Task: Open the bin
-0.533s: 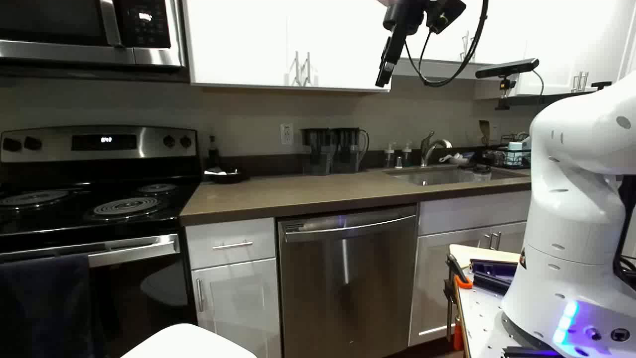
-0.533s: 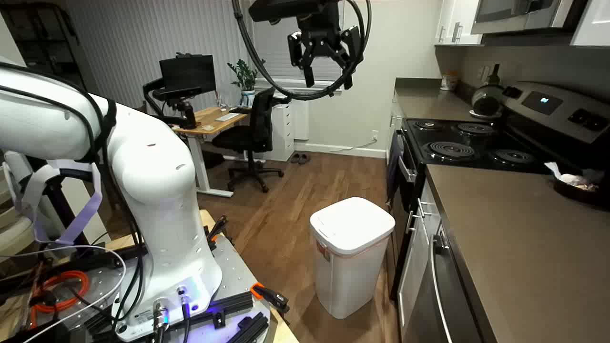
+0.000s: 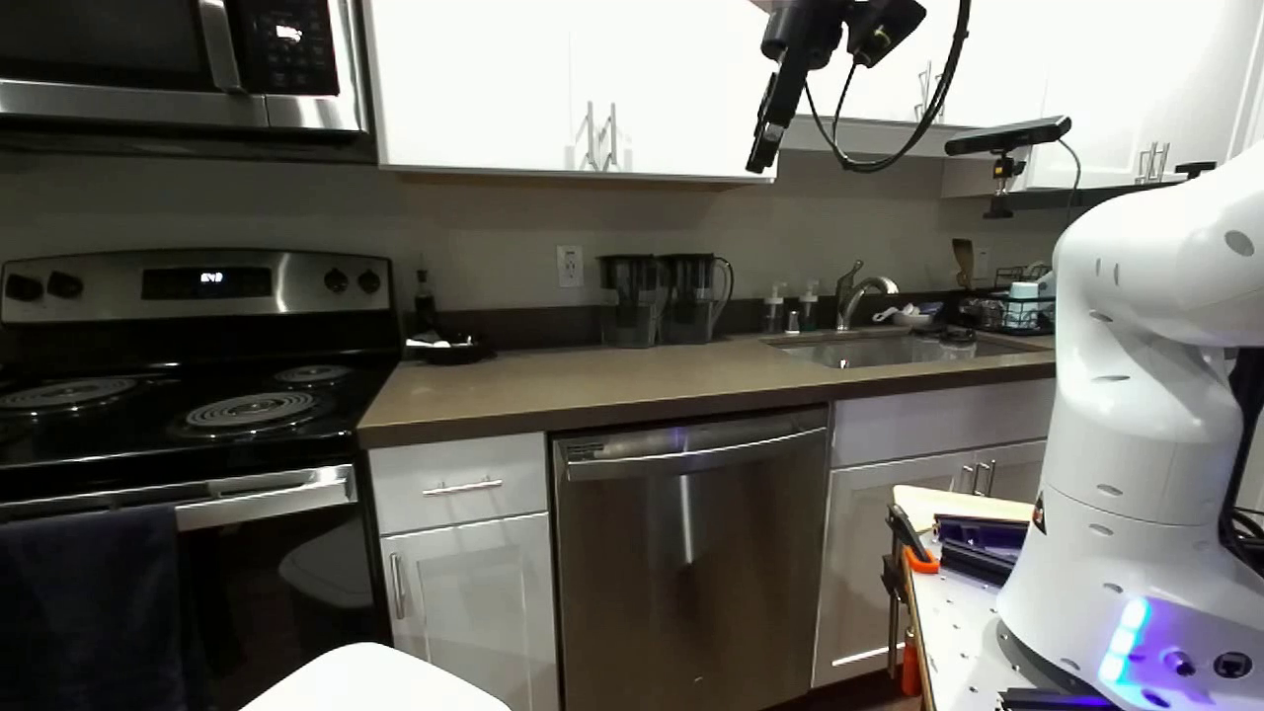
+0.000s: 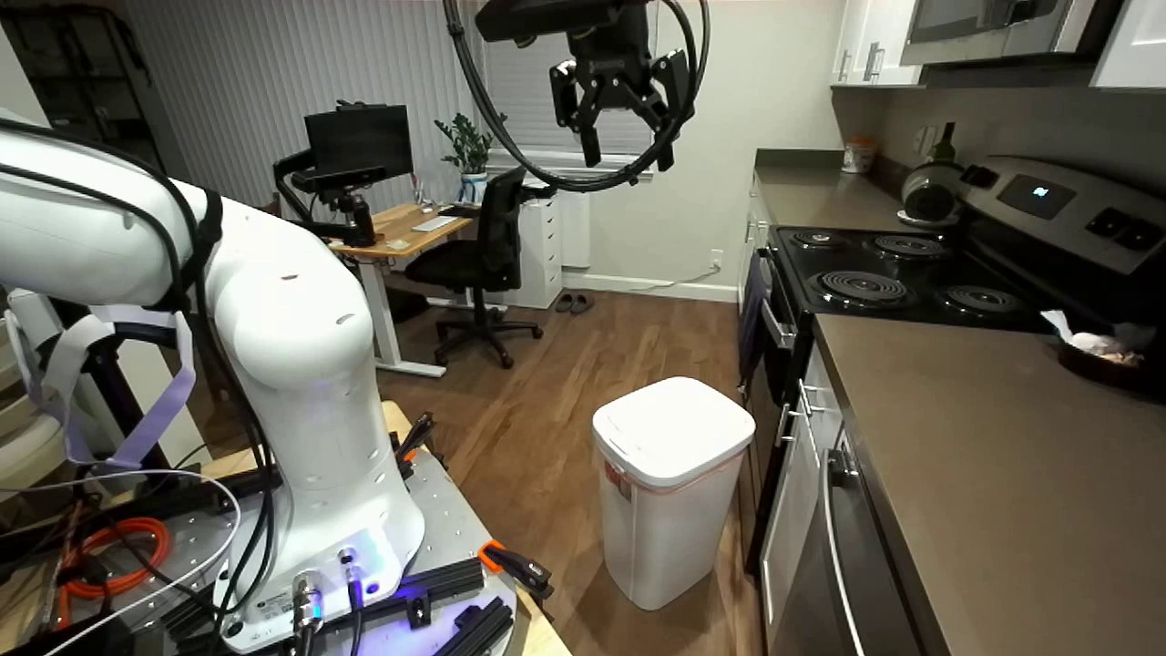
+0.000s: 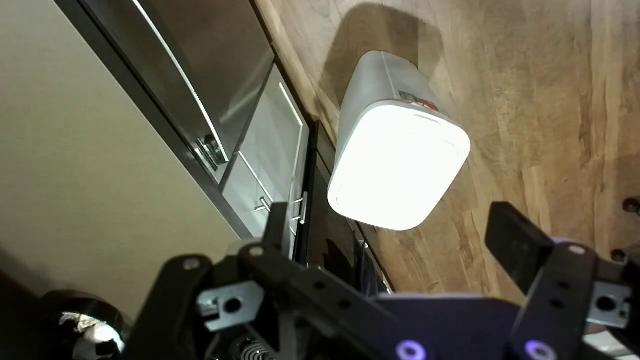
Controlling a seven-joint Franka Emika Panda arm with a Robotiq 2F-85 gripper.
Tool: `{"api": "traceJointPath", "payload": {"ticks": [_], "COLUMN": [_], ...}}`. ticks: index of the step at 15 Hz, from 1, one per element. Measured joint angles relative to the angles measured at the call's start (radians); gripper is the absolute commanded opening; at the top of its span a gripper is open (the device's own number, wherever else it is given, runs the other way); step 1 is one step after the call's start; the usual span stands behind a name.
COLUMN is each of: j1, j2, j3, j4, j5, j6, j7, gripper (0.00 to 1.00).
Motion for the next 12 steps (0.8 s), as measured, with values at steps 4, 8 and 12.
{"api": "traceJointPath", "payload": {"ticks": [4, 8, 12], "j1": [0.0, 0.008, 0.056], "j2": [0.0, 0.014, 0.084], "j3": [0.0, -0.001, 0.004], "j4": [0.0, 0.0, 0.001], "j5": [0.0, 0.001, 0.012], "j6": [0.0, 0.009, 0.049], "j7": [0.0, 0.0, 0.0], "gripper": [1.0, 1.0, 1.0]}}
